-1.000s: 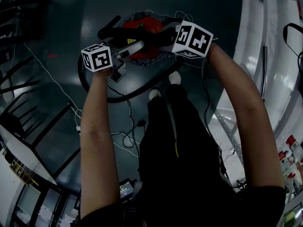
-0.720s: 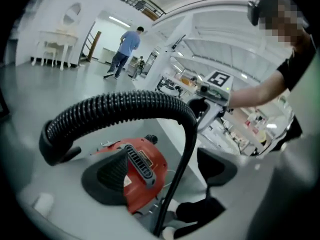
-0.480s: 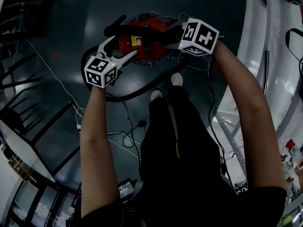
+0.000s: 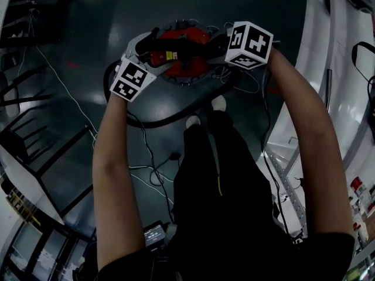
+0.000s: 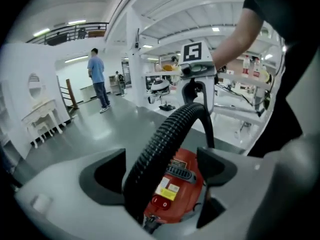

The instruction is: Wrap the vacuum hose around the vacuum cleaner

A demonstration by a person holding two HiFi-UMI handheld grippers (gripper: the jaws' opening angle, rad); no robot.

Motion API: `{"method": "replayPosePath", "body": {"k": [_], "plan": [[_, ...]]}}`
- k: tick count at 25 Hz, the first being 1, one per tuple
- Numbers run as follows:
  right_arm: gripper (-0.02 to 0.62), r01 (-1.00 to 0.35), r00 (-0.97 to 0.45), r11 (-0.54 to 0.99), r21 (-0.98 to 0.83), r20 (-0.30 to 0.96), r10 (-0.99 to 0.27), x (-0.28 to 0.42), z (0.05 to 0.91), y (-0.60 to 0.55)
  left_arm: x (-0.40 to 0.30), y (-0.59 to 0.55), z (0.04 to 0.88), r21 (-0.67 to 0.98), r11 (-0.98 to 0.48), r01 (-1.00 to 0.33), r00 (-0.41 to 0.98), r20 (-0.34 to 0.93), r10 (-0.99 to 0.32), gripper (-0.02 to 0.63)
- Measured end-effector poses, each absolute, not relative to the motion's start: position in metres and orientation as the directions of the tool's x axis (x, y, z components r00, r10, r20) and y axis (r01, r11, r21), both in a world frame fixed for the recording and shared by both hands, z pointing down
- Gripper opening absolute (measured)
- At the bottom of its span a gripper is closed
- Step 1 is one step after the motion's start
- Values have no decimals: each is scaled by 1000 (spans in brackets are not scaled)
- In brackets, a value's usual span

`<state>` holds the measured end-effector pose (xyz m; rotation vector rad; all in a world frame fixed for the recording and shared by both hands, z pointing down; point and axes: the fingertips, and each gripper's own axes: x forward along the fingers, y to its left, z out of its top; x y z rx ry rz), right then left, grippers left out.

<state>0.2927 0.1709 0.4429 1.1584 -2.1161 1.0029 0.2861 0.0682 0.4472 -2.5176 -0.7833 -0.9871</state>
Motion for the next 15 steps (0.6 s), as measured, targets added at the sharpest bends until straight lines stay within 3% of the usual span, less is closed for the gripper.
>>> {"method": "replayPosePath", "body": {"k": [4, 5, 7, 8, 15], "plan": [[178, -842, -526, 402, -361, 718, -456, 286, 435, 173, 290, 85, 461, -128, -694, 709, 501, 784, 367, 431], [176, -836, -533, 409, -365, 715, -452, 285, 434, 173, 290, 86, 463, -139, -677, 723, 485, 800, 354, 406], [176, -829, -544, 416, -373, 708, -450, 284, 431, 174, 292, 84, 466, -159, -672, 723, 476, 819, 319, 266], [178, -829, -546, 415, -376, 704, -453, 284, 430, 174, 292, 84, 467, -154, -679, 718, 470, 826, 311, 239], [186, -884, -421, 409, -226, 766, -485, 298, 437, 164, 290, 76, 467, -63, -768, 637, 450, 839, 305, 201]]}}
